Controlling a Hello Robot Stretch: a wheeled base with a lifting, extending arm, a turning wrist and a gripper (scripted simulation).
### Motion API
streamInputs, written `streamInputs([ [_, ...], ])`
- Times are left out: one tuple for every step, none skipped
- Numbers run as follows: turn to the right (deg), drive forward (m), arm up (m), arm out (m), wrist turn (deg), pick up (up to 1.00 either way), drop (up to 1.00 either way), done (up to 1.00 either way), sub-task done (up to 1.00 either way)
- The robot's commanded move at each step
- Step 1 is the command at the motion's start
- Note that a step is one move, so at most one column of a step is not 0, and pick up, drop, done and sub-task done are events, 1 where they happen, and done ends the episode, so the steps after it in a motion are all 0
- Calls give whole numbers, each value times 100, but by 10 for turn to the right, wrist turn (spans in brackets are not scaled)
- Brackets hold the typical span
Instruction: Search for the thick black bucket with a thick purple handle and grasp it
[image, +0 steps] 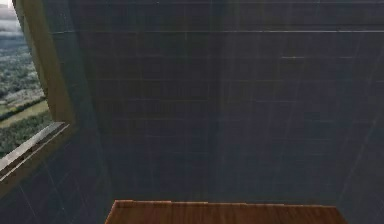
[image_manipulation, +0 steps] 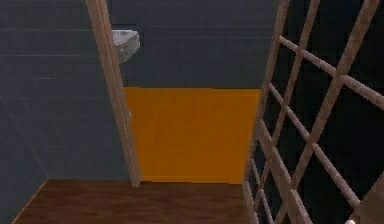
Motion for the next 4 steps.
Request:
streamInputs([
  [450,0,0,0,0,0,0,0,0],
  [450,0,0,0,0,0,0,0,0],
  [0,100,0,0,0,0,0,0,0],
  [30,0,0,0,0,0,0,0,0],
])
